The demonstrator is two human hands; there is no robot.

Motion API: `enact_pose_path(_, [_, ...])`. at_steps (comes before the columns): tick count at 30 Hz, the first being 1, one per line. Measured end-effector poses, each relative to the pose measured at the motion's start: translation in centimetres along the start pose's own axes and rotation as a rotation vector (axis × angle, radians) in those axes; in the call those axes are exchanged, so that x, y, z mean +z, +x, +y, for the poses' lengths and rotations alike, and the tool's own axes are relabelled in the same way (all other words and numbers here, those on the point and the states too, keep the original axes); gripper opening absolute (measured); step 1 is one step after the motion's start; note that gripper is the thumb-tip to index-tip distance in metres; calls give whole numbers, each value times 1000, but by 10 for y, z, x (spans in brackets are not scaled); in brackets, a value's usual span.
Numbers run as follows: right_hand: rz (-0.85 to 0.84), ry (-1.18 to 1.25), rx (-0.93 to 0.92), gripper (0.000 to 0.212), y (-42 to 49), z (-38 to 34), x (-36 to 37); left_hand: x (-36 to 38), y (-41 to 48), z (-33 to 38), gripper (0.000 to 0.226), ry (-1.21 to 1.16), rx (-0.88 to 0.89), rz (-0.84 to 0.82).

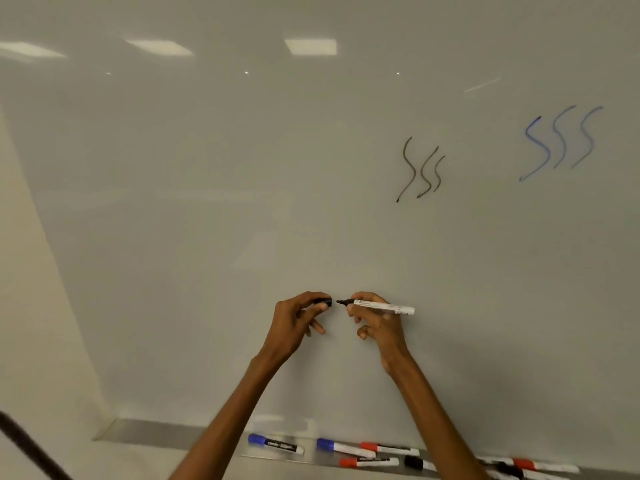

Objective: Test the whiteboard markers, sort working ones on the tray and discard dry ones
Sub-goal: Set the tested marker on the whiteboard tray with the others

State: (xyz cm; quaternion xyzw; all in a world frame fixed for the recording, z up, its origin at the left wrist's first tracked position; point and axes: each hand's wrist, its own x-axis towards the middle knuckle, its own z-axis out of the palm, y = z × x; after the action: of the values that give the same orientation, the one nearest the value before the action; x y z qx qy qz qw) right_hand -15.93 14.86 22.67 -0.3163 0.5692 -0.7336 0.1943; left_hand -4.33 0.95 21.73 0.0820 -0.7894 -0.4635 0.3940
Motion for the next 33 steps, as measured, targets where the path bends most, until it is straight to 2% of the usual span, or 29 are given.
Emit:
enact_pose_path(16, [-36, -52, 8, 12, 1, 33, 18, -3, -8, -21, 20, 54, 22, -81])
enact_pose_path(19, [11, -35, 23, 22, 2, 36, 18, -2, -9, -23, 20, 70, 40, -72])
enact_pose_path(25, [108, -1, -50, 23, -2, 42, 21, 11, -15, -22, 17, 61, 43, -13])
enact_pose_path(29, [191, 25, -5, 26, -5, 49, 25, 19, -21, -22, 19, 82, 96, 4])
enact_pose_path(33, [202, 61, 46, 26, -10, 58, 28, 19, -30, -33, 21, 125, 136, -1])
